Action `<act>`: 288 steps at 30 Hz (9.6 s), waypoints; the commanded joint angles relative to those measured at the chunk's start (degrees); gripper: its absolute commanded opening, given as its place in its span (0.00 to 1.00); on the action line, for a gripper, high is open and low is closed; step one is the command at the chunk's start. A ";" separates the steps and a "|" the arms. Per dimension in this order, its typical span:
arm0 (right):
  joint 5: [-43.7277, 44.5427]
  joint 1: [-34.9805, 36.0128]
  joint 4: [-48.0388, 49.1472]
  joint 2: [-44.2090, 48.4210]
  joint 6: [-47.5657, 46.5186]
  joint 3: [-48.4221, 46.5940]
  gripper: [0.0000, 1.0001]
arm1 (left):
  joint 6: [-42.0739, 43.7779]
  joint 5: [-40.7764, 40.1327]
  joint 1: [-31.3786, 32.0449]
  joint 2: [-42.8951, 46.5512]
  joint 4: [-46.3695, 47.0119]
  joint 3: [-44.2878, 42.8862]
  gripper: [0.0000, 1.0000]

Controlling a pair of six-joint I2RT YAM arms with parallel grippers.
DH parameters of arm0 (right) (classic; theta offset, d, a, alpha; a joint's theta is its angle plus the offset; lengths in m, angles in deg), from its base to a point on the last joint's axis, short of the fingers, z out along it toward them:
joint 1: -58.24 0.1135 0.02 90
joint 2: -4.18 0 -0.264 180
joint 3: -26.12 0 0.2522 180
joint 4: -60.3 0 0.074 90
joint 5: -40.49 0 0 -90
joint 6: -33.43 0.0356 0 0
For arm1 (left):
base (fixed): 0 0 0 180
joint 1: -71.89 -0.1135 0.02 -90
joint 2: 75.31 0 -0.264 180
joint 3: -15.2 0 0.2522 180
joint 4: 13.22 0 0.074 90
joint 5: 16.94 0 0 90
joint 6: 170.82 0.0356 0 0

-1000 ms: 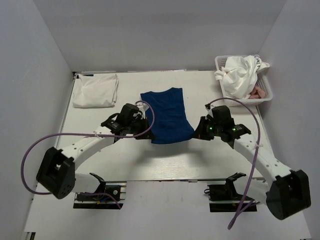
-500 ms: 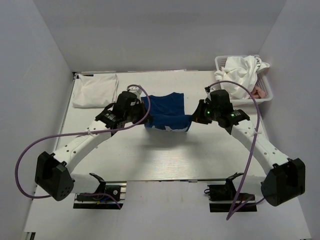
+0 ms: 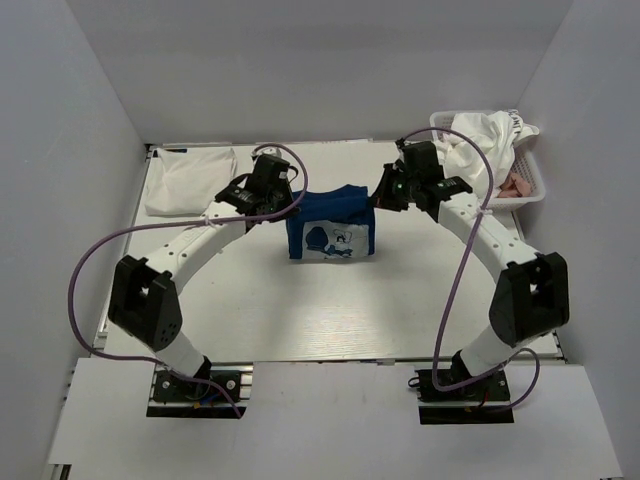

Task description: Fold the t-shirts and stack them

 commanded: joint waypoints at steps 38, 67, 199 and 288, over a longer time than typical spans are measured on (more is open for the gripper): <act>-15.47 -3.87 7.67 -22.90 -7.25 -16.85 0.90 | 18.39 28.49 -9.21 -15.54 16.68 -7.87 1.00; -16.63 -7.56 28.86 -49.89 6.83 -31.17 0.90 | 13.39 35.14 -18.35 -44.81 17.17 -31.23 1.00; -3.71 -5.72 26.31 8.04 -1.79 31.59 0.90 | 42.48 -19.89 -33.28 -31.88 -9.65 -49.17 0.00; -0.54 -4.57 23.14 9.18 -4.69 32.29 0.90 | 48.54 5.60 -27.75 -34.45 -4.73 -37.13 0.00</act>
